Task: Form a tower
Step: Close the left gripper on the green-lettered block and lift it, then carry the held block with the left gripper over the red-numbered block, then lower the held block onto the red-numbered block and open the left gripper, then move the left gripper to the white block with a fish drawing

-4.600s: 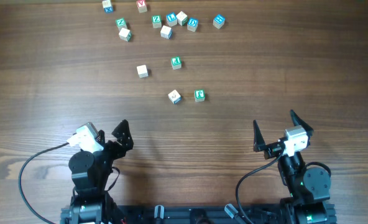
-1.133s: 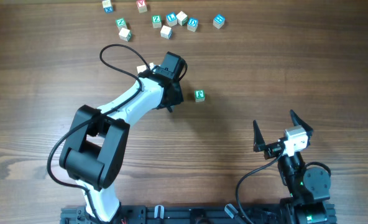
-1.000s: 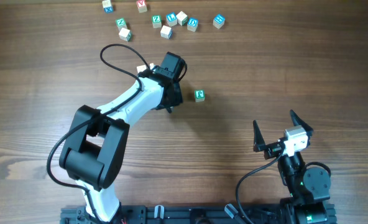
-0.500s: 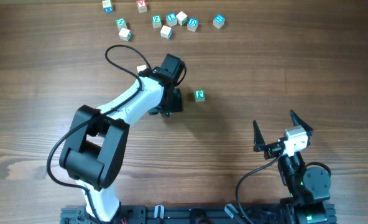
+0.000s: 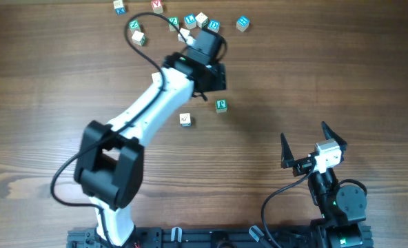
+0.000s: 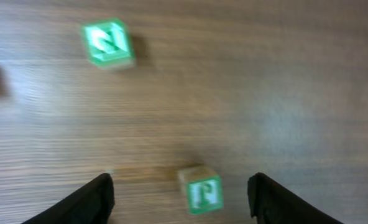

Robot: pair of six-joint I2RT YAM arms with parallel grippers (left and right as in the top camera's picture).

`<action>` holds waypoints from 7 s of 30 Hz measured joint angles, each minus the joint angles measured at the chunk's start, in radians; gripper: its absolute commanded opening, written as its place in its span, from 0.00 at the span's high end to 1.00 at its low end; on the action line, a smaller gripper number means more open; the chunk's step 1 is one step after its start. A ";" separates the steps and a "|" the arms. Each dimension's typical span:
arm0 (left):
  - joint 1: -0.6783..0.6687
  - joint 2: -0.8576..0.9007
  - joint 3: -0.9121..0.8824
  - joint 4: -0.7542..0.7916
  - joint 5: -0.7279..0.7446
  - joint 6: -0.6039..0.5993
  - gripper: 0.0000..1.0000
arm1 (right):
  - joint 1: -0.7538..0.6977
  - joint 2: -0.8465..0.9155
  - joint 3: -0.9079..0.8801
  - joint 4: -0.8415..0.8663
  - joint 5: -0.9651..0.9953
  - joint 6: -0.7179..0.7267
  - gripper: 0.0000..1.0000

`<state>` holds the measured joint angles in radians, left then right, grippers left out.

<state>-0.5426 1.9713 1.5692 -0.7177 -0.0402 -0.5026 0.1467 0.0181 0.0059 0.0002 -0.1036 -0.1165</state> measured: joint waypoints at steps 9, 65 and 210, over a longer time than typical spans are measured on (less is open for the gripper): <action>-0.119 0.208 -0.001 0.078 -0.066 -0.028 0.25 | 0.000 0.000 0.000 0.000 0.000 0.000 0.01; -0.119 0.164 -0.001 -0.048 -0.077 -0.061 0.61 | 0.000 0.000 0.000 0.000 0.000 0.000 0.00; 0.052 -0.105 -0.348 -0.046 -0.045 -0.064 0.39 | 0.000 0.000 0.000 0.000 0.000 0.000 0.00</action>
<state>-0.4908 1.8664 1.2217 -0.7635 -0.0849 -0.5667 0.1467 0.0181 0.0063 0.0002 -0.1036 -0.1165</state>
